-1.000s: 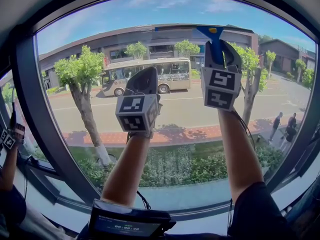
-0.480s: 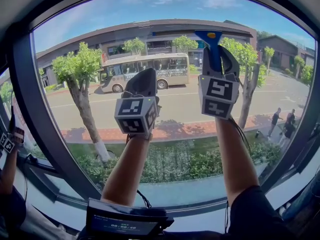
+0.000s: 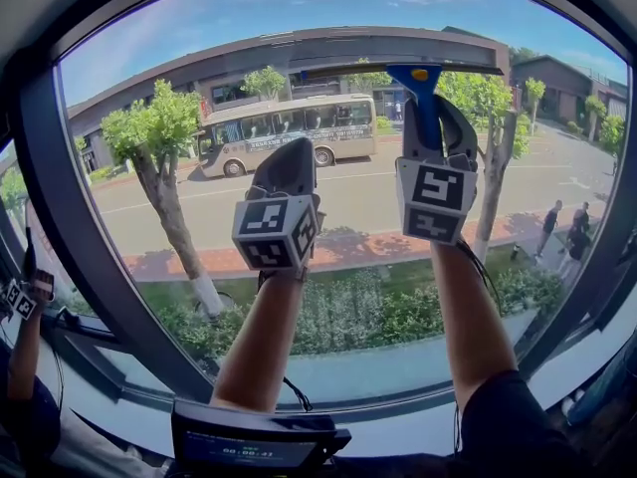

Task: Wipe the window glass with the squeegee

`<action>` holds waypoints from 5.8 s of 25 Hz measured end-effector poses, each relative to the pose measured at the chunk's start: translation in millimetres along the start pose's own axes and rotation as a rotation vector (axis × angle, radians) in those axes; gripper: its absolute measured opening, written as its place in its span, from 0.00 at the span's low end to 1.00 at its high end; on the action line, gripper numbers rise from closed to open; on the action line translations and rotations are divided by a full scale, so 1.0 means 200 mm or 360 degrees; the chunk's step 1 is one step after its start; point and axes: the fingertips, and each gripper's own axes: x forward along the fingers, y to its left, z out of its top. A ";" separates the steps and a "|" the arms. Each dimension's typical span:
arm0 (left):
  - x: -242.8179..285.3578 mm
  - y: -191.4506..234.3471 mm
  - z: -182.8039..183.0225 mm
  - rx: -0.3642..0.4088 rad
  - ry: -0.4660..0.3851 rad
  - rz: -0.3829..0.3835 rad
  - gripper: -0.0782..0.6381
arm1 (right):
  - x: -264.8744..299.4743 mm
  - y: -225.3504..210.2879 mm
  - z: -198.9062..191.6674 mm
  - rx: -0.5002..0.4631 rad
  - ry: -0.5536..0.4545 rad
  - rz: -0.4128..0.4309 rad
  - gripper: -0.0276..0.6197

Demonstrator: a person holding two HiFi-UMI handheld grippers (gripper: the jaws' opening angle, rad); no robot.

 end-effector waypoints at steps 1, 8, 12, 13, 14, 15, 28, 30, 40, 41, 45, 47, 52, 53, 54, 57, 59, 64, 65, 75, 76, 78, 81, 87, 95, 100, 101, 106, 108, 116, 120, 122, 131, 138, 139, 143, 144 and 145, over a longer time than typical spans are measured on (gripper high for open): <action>-0.01 0.00 -0.01 -0.0007 0.0001 0.0001 0.11 | -0.01 0.00 -0.01 0.0002 0.0004 0.0002 0.26; -0.04 -0.01 -0.06 -0.0029 0.0021 -0.0006 0.11 | -0.08 0.05 -0.08 0.0001 0.0031 0.0010 0.26; -0.06 -0.01 -0.08 -0.0037 0.0041 -0.0006 0.11 | -0.11 0.06 -0.10 -0.0001 0.0048 0.0019 0.26; -0.07 -0.01 -0.09 -0.0045 0.0045 -0.0006 0.11 | -0.12 0.07 -0.11 -0.0002 0.0054 0.0022 0.26; -0.08 -0.01 -0.10 -0.0053 0.0049 -0.0005 0.11 | -0.13 0.08 -0.12 -0.0001 0.0060 0.0024 0.26; -0.09 0.00 -0.12 -0.0061 0.0053 -0.0003 0.11 | -0.15 0.10 -0.13 0.0001 0.0067 0.0025 0.26; -0.17 -0.02 -0.28 -0.0085 0.0120 -0.0009 0.11 | -0.28 0.14 -0.27 -0.0008 0.0126 0.0031 0.26; -0.19 -0.04 -0.29 -0.0083 0.0125 -0.0009 0.11 | -0.31 0.13 -0.29 -0.0013 0.0137 0.0043 0.26; -0.28 -0.12 -0.42 -0.0167 0.0160 -0.0017 0.11 | -0.44 0.15 -0.41 -0.0064 0.0163 0.0045 0.26; -0.29 -0.12 -0.44 -0.0177 0.0166 -0.0020 0.11 | -0.45 0.16 -0.42 -0.0072 0.0170 0.0045 0.26; -0.31 -0.10 -0.50 -0.0185 0.0211 -0.0012 0.11 | -0.48 0.19 -0.45 -0.0081 0.0218 0.0049 0.26; -0.32 -0.10 -0.52 -0.0187 0.0218 -0.0005 0.11 | -0.51 0.20 -0.48 -0.0082 0.0226 0.0049 0.26; -0.34 -0.13 -0.57 -0.0181 0.0236 -0.0008 0.11 | -0.58 0.22 -0.54 -0.0094 0.0248 0.0038 0.26; -0.34 -0.13 -0.59 -0.0184 0.0244 -0.0008 0.11 | -0.59 0.22 -0.56 -0.0095 0.0254 0.0037 0.26; -0.35 -0.14 -0.61 -0.0189 0.0254 -0.0008 0.11 | -0.60 0.22 -0.58 -0.0095 0.0259 0.0036 0.26; -0.39 -0.15 -0.69 -0.0217 0.0279 -0.0009 0.11 | -0.65 0.24 -0.64 -0.0088 0.0275 0.0043 0.26; -0.41 -0.15 -0.72 -0.0252 0.0291 -0.0003 0.11 | -0.67 0.25 -0.66 -0.0092 0.0286 0.0058 0.26; -0.43 -0.18 -0.78 -0.0265 0.0322 -0.0007 0.11 | -0.72 0.26 -0.70 -0.0112 0.0325 0.0088 0.26; -0.43 -0.18 -0.78 -0.0250 0.0324 -0.0016 0.11 | -0.73 0.26 -0.70 -0.0112 0.0332 0.0092 0.26; -0.47 -0.27 -0.87 -0.0236 0.0378 -0.0054 0.11 | -0.84 0.29 -0.81 -0.0094 0.0397 0.0080 0.26; -0.48 -0.27 -0.88 -0.0243 0.0386 -0.0053 0.11 | -0.85 0.29 -0.81 -0.0091 0.0399 0.0078 0.26; -0.50 -0.26 -0.89 -0.0233 0.0400 -0.0057 0.11 | -0.86 0.30 -0.82 -0.0088 0.0408 0.0076 0.26; -0.52 -0.26 -0.90 -0.0195 0.0414 -0.0063 0.11 | -0.88 0.31 -0.84 -0.0088 0.0427 0.0080 0.26; -0.57 -0.27 -0.96 -0.0205 0.0451 -0.0042 0.11 | -0.94 0.31 -0.89 -0.0099 0.0467 0.0086 0.26; -0.59 -0.31 -0.99 -0.0229 0.0485 -0.0050 0.11 | -1.03 0.34 -0.98 -0.0076 0.0540 0.0086 0.26; -0.63 -0.32 -1.07 -0.0225 0.0523 -0.0056 0.11 | -1.09 0.37 -1.05 -0.0078 0.0579 0.0099 0.26; -0.64 -0.32 -1.10 -0.0224 0.0533 -0.0052 0.11 | -1.11 0.38 -1.07 -0.0079 0.0586 0.0101 0.26; -0.78 -0.35 -1.27 -0.0287 0.0586 0.0003 0.11 | -1.24 0.42 -1.16 -0.0068 0.0625 0.0110 0.26; -0.79 -0.36 -1.26 -0.0300 0.0601 0.0003 0.11 | -1.24 0.41 -1.15 -0.0080 0.0644 0.0126 0.26; -0.80 -0.37 -1.29 -0.0353 0.0629 0.0037 0.11 | -1.30 0.44 -1.23 -0.0089 0.0718 0.0140 0.26; -0.83 -0.34 -1.30 -0.0373 0.0645 0.0039 0.11 | -1.30 0.49 -1.24 -0.0098 0.0730 0.0149 0.26; -0.83 -0.32 -1.29 -0.0372 0.0650 0.0039 0.11 | -1.30 0.50 -1.24 -0.0104 0.0735 0.0155 0.26; -0.87 -0.32 -1.31 -0.0386 0.0682 0.0069 0.11 | -1.35 0.51 -1.32 -0.0111 0.0813 0.0150 0.26; -0.85 -0.28 -1.27 -0.0393 0.0697 0.0084 0.11 | -1.31 0.50 -1.26 -0.0053 0.0844 0.0197 0.26; -0.85 -0.29 -1.27 -0.0397 0.0701 0.0084 0.11 | -1.31 0.49 -1.25 -0.0049 0.0846 0.0204 0.26; -0.86 -0.35 -1.31 -0.0415 0.0716 0.0075 0.11 | -1.34 0.46 -1.24 -0.0035 0.0847 0.0229 0.26; -0.86 -0.35 -1.30 -0.0421 0.0718 0.0073 0.11 | -1.33 0.47 -1.23 -0.0039 0.0852 0.0237 0.26; -0.87 -0.34 -1.30 -0.0427 0.0719 0.0071 0.11 | -1.33 0.47 -1.23 -0.0047 0.0860 0.0246 0.26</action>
